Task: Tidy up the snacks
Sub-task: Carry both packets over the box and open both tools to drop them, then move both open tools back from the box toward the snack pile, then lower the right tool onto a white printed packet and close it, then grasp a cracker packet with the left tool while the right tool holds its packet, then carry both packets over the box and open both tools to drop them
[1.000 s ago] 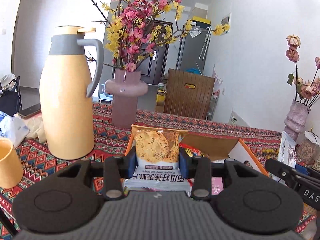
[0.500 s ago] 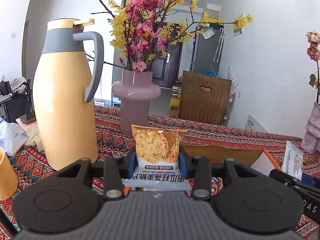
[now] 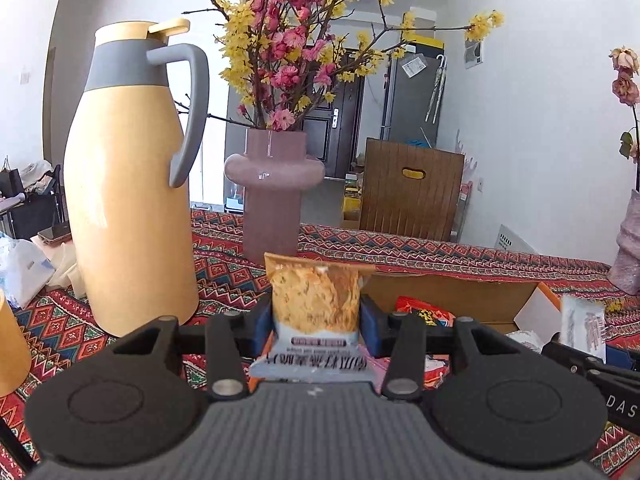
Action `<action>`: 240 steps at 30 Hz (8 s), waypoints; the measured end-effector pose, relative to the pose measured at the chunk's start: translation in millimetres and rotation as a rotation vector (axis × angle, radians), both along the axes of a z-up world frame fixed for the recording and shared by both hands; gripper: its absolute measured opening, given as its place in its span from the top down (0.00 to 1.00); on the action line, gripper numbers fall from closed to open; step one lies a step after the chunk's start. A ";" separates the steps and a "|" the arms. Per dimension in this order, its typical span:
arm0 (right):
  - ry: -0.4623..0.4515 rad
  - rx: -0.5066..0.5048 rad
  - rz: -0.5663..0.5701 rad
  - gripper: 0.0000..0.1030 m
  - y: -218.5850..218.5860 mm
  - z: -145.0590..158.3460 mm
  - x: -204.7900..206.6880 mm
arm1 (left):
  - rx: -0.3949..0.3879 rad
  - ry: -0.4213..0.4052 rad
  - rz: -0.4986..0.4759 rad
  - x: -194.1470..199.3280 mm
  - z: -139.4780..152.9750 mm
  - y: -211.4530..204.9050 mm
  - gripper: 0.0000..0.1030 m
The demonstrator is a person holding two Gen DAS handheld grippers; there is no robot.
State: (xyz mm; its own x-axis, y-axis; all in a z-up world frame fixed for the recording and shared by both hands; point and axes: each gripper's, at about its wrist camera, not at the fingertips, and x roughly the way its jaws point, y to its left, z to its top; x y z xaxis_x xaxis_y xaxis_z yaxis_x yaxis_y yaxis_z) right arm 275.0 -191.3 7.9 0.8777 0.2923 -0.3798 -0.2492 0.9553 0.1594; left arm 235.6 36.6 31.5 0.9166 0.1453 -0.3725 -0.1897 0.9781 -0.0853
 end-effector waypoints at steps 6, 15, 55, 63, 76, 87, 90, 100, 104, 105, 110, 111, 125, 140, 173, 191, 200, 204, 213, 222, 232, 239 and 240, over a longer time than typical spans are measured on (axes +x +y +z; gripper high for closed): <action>-0.024 0.040 -0.021 0.03 -8.5 3.5 -6.5 | -0.005 -0.074 0.037 -13.2 7.4 1.9 0.00; -0.051 0.067 -0.023 0.00 -13.8 6.6 -14.0 | -0.026 -0.066 0.049 -13.3 6.5 4.7 0.00; 0.010 0.009 0.064 0.00 -9.6 13.9 -127.8 | 0.008 0.058 0.069 -128.0 -6.4 22.1 0.00; 0.107 -0.025 0.084 0.00 5.1 -9.8 -144.2 | 0.043 0.145 0.077 -149.5 -37.2 40.0 0.00; 0.195 -0.042 0.128 0.00 38.8 -30.0 -163.5 | 0.021 0.194 0.096 -151.0 -66.1 70.2 0.00; 0.282 -0.110 0.148 0.00 63.5 -54.2 -159.7 | -0.048 0.197 0.059 -151.6 -69.4 76.7 0.00; 0.273 -0.164 0.132 0.00 70.2 -56.5 -161.8 | -0.047 0.207 0.056 -149.8 -69.8 76.3 0.00; 0.269 -0.210 0.115 0.00 74.1 -58.0 -162.4 | -0.043 0.223 0.039 -147.4 -71.0 74.8 0.00; 0.273 -0.216 0.124 0.00 75.4 -57.9 -161.2 | -0.040 0.231 0.038 -145.9 -71.6 74.2 0.00; 0.272 -0.215 0.124 0.00 75.2 -57.6 -161.3 | -0.041 0.232 0.038 -145.8 -71.7 74.4 0.00; 0.244 -0.191 0.122 0.15 70.7 -56.4 -166.4 | -0.053 0.233 0.033 -145.9 -72.0 76.3 0.00; 0.236 -0.188 0.122 0.20 69.7 -55.9 -168.1 | -0.053 0.234 0.033 -145.7 -72.0 76.5 0.00; 0.151 -0.128 0.120 0.53 44.1 -40.6 -186.8 | -0.055 0.237 0.031 -145.0 -72.4 75.8 0.00; 0.066 -0.056 -0.057 0.53 -29.3 -22.7 -155.5 | -0.082 0.229 -0.021 -143.1 -51.6 65.3 0.00; 0.135 0.073 -0.040 0.51 -68.5 -47.9 -118.7 | -0.007 0.412 -0.062 -42.7 -70.1 -21.9 0.49; 0.061 0.099 -0.018 0.51 -69.7 -43.1 -130.0 | -0.030 0.272 -0.067 -80.5 -39.7 -14.6 0.58; 0.005 0.086 -0.021 0.51 -66.3 -30.9 -140.4 | -0.022 0.174 -0.083 -95.7 -7.5 -17.2 0.58; -0.036 0.080 -0.012 0.51 -61.7 -14.7 -145.8 | -0.024 0.132 -0.089 -95.5 7.7 -19.3 0.58; -0.127 0.062 -0.014 0.51 -47.6 28.9 -126.9 | -0.005 0.069 -0.097 -79.4 37.2 -22.2 0.58; -0.147 0.017 -0.033 0.51 -30.2 50.6 -82.7 | 0.004 0.031 -0.076 -55.7 53.5 -19.5 0.58; -0.116 -0.018 -0.049 0.51 -10.1 50.9 -39.1 | -0.006 0.035 -0.043 -22.8 43.0 -11.5 0.58; -0.094 0.003 -0.037 0.51 -5.6 23.3 -19.5 | 0.025 0.026 -0.032 -1.3 15.8 -12.7 0.58; -0.083 -0.001 -0.033 0.51 -4.9 19.9 -17.1 | 0.029 0.023 -0.034 1.0 10.5 -13.7 0.58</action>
